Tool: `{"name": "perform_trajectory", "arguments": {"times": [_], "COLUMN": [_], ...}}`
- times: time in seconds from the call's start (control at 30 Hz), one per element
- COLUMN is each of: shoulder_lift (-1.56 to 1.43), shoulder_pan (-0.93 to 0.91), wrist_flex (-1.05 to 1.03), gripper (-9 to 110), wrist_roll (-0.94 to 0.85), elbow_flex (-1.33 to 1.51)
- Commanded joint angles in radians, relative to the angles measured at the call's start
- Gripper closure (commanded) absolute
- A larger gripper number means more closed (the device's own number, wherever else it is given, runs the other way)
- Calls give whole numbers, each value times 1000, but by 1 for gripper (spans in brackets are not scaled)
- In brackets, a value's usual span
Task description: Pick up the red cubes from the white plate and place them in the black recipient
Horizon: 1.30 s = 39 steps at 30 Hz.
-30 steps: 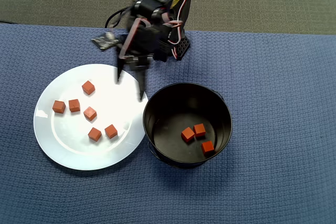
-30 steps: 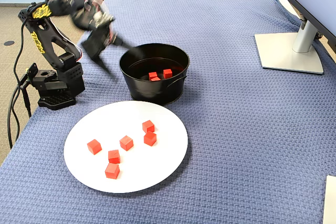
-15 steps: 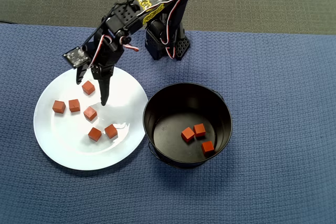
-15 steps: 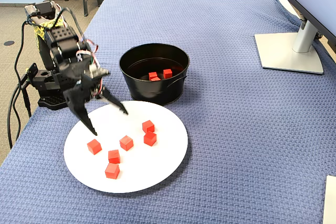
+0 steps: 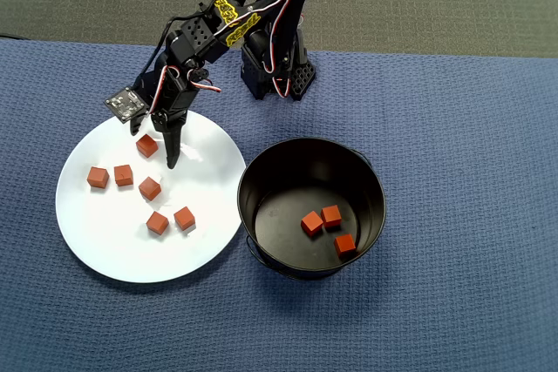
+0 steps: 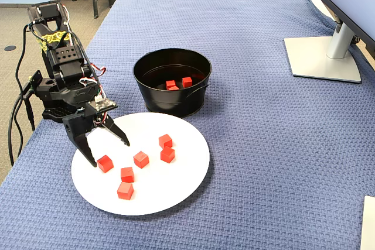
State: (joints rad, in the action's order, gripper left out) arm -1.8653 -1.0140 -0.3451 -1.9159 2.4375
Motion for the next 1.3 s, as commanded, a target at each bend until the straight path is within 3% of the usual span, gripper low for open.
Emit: {"name": "perform_trajectory", "arguments": {"times": [0.0, 0.5, 0.53, 0.63, 0.83, 0.93, 1.27], "shoulder_lift": [6, 91, 91, 89, 66, 15, -428], "shoulder_pan": [-17, -9, -8, 3, 12, 46, 245], "wrist_flex": [61, 114, 114, 121, 121, 127, -422], "gripper": [62, 68, 71, 101, 101, 101, 101], "wrist_roll": [-23, 12, 15, 51, 72, 167, 660], "elbow_flex": [8, 8, 8, 6, 6, -11, -290]}}
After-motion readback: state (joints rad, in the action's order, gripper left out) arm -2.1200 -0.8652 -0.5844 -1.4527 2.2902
